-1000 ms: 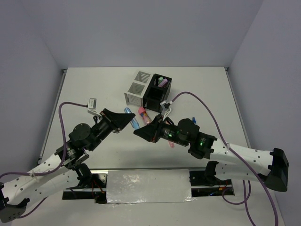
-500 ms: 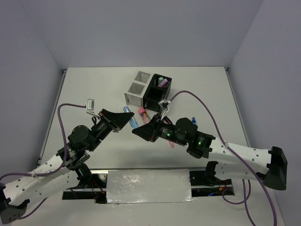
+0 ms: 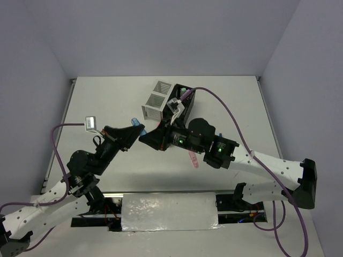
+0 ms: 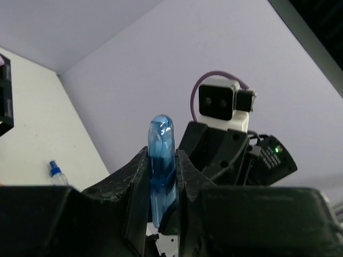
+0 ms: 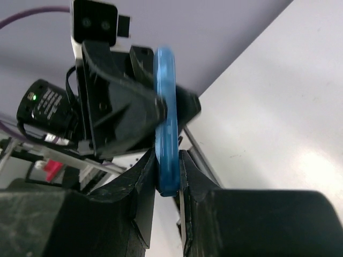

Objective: Sort the stationery into containers

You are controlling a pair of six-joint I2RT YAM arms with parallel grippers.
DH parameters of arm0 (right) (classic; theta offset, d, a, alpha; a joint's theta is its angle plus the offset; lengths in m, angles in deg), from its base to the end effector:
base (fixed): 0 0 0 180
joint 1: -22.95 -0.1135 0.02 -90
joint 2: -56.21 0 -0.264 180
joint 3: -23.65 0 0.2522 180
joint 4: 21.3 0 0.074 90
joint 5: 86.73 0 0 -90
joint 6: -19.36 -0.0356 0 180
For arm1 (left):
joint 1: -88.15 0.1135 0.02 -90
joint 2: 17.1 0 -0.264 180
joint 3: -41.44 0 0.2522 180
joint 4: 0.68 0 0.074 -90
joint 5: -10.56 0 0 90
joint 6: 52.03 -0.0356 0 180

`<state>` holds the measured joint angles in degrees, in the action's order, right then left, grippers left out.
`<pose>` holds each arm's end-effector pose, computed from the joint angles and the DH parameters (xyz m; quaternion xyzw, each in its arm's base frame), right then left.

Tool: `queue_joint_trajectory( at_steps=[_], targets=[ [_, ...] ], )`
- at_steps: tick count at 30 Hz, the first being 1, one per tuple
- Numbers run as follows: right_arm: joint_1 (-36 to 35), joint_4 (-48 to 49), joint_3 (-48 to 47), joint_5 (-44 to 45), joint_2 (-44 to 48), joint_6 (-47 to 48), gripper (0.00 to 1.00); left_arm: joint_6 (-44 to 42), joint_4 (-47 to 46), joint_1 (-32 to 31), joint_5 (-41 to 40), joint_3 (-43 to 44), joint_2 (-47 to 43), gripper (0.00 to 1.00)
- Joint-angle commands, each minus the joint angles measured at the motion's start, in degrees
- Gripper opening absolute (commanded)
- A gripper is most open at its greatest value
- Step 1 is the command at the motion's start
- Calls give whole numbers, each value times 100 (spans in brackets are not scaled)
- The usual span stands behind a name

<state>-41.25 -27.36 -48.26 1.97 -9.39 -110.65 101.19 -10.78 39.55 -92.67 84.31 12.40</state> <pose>0.1173 0.2445 0.3821 -0.1557 0.6882 0.5641 0.4289 0.0956 -0.0961 0.3451 -0.1649 0.5282 -0.6524 0.5179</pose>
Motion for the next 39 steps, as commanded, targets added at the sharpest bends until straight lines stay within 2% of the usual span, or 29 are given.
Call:
queue_joint_trajectory(
  at_steps=[1, 3, 6, 7, 8, 9, 10, 11, 13, 14, 15, 19, 24, 28, 34, 35, 36, 37, 38, 39],
  targets=[
    [303, 671, -995, 157, -321, 642, 0, -302, 58, -132, 1050, -440, 232, 0],
    [399, 645, -1232, -282, -514, 1089, 3, -406, 21, -167, 1244, -441, 319, 0],
    [417, 855, -1094, -538, -401, 1381, 5, -644, 521, -229, 1236, -274, 338, 0],
    [409, 925, -1006, -547, -331, 1408, 0, -697, 653, -229, 1209, -230, 311, 0],
    [409, 969, -866, -538, -200, 1443, 0, -793, 907, -238, 1105, -212, 242, 0],
    [409, 1013, -778, -555, -146, 1478, 0, -811, 1022, -238, 1034, -186, 197, 4],
    [417, 1083, -672, -625, -59, 1539, 0, -846, 1145, -229, 946, -73, 145, 13],
    [409, 1145, -471, -669, -23, 1583, 0, -934, 1460, -229, 745, 24, 66, 34],
    [409, 1198, -268, -775, 73, 1549, 0, -1083, 1891, -229, 516, 479, 30, 61],
    [409, 1233, -84, -793, 109, 1488, 0, -1223, 2172, -229, 176, 691, 47, 82],
    [417, 1233, -13, -793, 144, 1444, 0, -1320, 2627, -229, 68, 867, 65, 85],
    [400, 1190, 251, -907, 293, 1303, 0, -1829, 2966, -220, -372, 1649, 83, 88],
    [400, 1110, 436, -1170, 443, 1145, 0, -2314, 2860, -220, -312, 1950, 126, 83],
    [400, 1154, 498, -1741, 548, 1030, 0, -2481, 2790, -220, -40, 1942, 188, 78],
    [400, 1032, 480, -2146, 514, 986, 0, -2621, 1719, -220, 856, 1494, 39, 72],
    [409, 979, 454, -2199, 487, 986, 0, -2622, 1631, -220, 1049, 1450, 47, 70],
    [400, 935, 428, -2269, 444, 1004, 0, -2631, 1473, -220, 1121, 1388, 65, 61],
    [400, 900, 401, -2295, 426, 1021, 0, -2631, 1393, -220, 1200, 1344, 65, 57],
    [400, 899, 401, -2348, 408, 1021, 0, -2631, 1236, -220, 1270, 1309, 74, 50],
    [400, 926, 410, -2392, 417, 1030, 0, -2622, 1226, -220, 1366, 1274, 91, 39]
  ],
)
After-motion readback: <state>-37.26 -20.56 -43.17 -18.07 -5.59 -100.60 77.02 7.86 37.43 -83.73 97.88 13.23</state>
